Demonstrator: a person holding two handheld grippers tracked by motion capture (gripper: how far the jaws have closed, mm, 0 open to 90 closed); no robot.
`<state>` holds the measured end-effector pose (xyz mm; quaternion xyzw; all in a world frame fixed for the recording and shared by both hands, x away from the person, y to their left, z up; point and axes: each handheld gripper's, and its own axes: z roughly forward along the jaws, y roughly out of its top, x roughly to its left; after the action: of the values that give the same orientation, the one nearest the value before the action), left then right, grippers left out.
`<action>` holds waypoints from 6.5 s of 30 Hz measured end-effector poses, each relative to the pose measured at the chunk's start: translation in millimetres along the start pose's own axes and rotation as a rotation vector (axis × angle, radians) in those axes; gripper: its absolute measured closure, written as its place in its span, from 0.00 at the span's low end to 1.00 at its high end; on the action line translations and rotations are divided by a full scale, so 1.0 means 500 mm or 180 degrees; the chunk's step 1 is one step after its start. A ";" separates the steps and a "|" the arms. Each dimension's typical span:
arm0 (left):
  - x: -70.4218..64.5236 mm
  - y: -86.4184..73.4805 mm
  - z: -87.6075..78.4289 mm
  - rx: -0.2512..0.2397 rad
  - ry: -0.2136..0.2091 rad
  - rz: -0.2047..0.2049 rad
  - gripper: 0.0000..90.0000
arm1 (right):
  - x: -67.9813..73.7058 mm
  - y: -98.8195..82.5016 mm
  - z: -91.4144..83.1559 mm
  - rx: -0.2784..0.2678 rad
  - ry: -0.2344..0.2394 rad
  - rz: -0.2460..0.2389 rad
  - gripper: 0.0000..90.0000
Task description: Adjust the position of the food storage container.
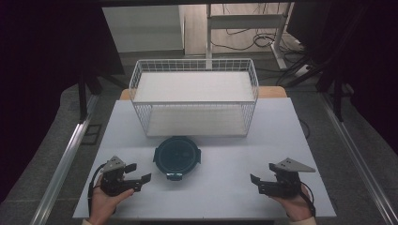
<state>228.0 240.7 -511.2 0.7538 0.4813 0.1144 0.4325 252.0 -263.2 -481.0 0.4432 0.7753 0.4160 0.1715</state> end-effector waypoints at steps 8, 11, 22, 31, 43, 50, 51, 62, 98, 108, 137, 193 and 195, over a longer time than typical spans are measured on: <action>-0.002 0.000 -0.001 0.0009 0.0007 0.0040 0.25 | 0.001 -0.001 0.004 0.0045 -0.0010 -0.0069 0.20; -0.002 0.000 -0.003 -0.0002 0.0005 0.0021 0.25 | 0.002 -0.001 0.002 0.0024 0.0033 -0.0061 0.21; -0.003 0.016 -0.013 -0.0052 -0.0034 0.0000 0.32 | -0.005 0.002 -0.005 0.0001 0.0045 0.0006 0.23; -0.009 0.043 -0.027 -0.0070 -0.0039 -0.0076 0.36 | -0.018 0.002 -0.006 0.0027 0.0027 0.0024 0.23; -0.023 0.098 -0.034 -0.0010 -0.0038 -0.0003 0.55 | -0.025 -0.002 -0.007 0.0066 -0.0006 0.0005 0.23; -0.018 0.120 -0.033 0.0044 -0.0050 0.0049 0.66 | -0.024 -0.001 -0.002 0.0099 0.0004 -0.0017 0.23; -0.016 0.123 -0.032 0.0041 -0.0057 0.0052 0.68 | -0.025 -0.002 -0.002 0.0102 0.0001 -0.0004 0.23; 0.001 0.156 -0.008 0.0125 -0.0093 0.0011 0.85 | -0.024 -0.006 0.003 0.0148 -0.0017 -0.0016 0.23; 0.065 0.226 0.155 0.0601 0.0128 0.0164 1.00 | -0.024 -0.014 0.014 0.0277 -0.0124 -0.0076 0.23; 0.063 0.223 0.179 0.0670 0.0033 0.0232 1.00 | -0.024 -0.015 0.015 0.0296 -0.0143 -0.0071 0.23; 0.006 0.222 0.195 0.0707 -0.0066 0.0454 1.00 | -0.021 -0.011 0.013 0.0258 -0.0137 -0.0054 0.23; -0.081 0.198 0.124 0.0395 -0.0384 0.0241 1.00 | -0.018 -0.008 0.006 0.0202 -0.0138 -0.0058 0.23; -0.080 0.183 0.101 0.0354 -0.0389 0.0211 0.95 | -0.018 -0.008 0.006 0.0199 -0.0132 -0.0054 0.23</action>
<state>294.4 165.5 -461.8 0.7977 0.4344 0.0555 0.4145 256.8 -270.0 -487.0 0.4503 0.7879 0.3808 0.1771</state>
